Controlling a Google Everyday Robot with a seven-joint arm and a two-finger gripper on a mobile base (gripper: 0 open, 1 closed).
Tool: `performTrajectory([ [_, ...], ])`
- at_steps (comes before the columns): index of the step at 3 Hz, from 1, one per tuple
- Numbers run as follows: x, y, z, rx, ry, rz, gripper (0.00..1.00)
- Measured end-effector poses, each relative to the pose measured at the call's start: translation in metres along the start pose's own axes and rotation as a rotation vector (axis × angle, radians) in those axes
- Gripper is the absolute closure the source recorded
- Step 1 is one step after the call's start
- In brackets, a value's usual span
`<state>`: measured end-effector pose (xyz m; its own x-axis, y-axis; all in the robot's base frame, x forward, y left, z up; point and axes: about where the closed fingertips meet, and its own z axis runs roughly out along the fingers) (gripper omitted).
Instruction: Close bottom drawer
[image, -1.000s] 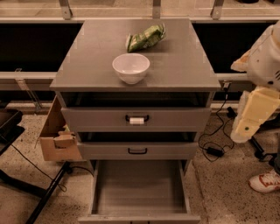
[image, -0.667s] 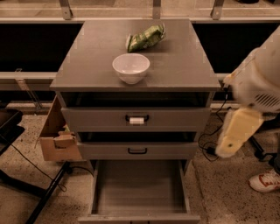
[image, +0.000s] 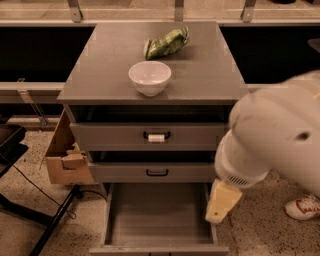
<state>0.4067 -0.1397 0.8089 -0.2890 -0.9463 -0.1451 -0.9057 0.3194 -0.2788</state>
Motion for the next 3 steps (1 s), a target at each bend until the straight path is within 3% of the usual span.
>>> performTrajectory([
  [2, 0.021, 0.092, 0.124, -0.172, 0.124, -0.010, 0.00],
  [3, 0.021, 0.092, 0.124, -0.172, 0.124, -0.010, 0.00],
])
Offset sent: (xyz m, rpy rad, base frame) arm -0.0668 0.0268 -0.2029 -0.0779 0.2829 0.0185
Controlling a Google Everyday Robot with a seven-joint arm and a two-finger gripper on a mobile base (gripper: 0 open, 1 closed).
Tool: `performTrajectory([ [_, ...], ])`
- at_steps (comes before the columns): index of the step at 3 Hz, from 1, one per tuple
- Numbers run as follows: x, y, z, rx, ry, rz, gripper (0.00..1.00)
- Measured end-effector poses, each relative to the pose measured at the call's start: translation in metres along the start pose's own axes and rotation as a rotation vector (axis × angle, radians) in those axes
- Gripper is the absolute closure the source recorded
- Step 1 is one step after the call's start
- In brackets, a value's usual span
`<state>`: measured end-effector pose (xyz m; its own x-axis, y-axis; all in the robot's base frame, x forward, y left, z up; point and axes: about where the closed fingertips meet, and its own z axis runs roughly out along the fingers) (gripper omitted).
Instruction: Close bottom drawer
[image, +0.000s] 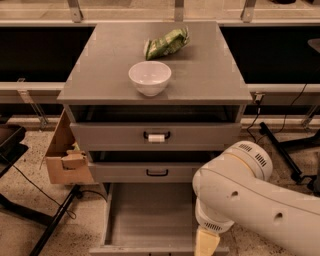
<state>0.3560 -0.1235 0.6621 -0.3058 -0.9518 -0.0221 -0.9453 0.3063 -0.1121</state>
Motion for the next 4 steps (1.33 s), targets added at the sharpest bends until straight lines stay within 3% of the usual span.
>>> performTrajectory([
  [1, -0.008, 0.011, 0.034, -0.052, 0.034, 0.004, 0.00],
  [2, -0.007, 0.037, 0.098, -0.162, 0.085, 0.024, 0.00],
  [3, -0.004, 0.063, 0.165, -0.265, 0.077, 0.054, 0.00],
  [4, -0.004, 0.085, 0.252, -0.373, 0.027, 0.092, 0.19],
])
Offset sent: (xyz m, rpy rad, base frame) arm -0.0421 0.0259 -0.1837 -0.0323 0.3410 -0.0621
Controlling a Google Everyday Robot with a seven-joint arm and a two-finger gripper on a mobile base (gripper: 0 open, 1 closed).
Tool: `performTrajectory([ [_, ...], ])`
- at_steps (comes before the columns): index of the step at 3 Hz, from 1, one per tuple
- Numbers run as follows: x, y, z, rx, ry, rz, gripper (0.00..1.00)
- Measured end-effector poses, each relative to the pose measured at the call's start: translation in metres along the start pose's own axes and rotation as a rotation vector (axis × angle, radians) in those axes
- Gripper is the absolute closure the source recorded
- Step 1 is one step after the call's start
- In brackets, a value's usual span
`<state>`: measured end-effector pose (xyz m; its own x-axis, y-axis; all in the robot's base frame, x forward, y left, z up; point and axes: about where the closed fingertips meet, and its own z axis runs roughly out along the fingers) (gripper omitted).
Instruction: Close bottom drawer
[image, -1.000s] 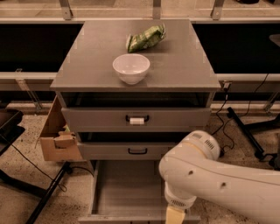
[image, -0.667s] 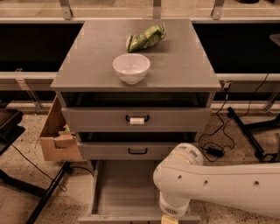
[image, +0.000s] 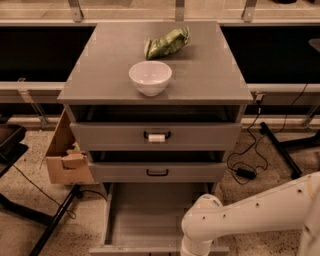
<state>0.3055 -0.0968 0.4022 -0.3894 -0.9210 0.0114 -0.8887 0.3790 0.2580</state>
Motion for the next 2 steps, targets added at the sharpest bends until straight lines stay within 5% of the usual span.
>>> performTrajectory([
  [2, -0.003, -0.002, 0.078, -0.090, -0.068, 0.033, 0.72],
])
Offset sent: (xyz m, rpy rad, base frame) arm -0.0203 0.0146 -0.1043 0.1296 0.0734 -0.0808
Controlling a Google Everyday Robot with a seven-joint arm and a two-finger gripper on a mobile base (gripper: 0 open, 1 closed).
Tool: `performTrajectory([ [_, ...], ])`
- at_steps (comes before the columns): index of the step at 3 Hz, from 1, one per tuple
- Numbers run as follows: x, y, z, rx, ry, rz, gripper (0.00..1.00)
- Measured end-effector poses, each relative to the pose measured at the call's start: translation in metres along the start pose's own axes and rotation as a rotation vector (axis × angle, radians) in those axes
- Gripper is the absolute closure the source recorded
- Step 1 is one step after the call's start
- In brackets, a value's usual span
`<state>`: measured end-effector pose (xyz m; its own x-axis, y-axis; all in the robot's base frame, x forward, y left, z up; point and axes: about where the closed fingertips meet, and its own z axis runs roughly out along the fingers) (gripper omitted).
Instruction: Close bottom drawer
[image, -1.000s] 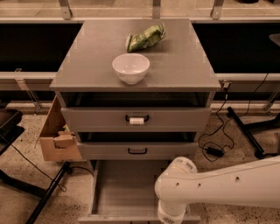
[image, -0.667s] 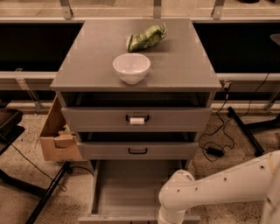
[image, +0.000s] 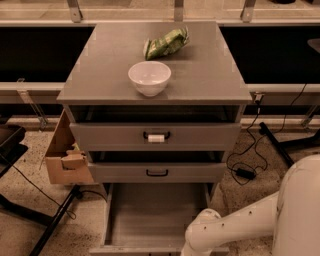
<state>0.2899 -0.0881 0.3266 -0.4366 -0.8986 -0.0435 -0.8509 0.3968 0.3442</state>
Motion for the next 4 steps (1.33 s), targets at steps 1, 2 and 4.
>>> performTrajectory([
  [1, -0.008, 0.003, 0.022, -0.019, -0.082, 0.054, 0.99],
  [2, -0.015, 0.004, 0.031, -0.033, -0.128, 0.086, 1.00],
  [4, -0.023, -0.004, 0.050, -0.047, -0.172, 0.076, 1.00],
])
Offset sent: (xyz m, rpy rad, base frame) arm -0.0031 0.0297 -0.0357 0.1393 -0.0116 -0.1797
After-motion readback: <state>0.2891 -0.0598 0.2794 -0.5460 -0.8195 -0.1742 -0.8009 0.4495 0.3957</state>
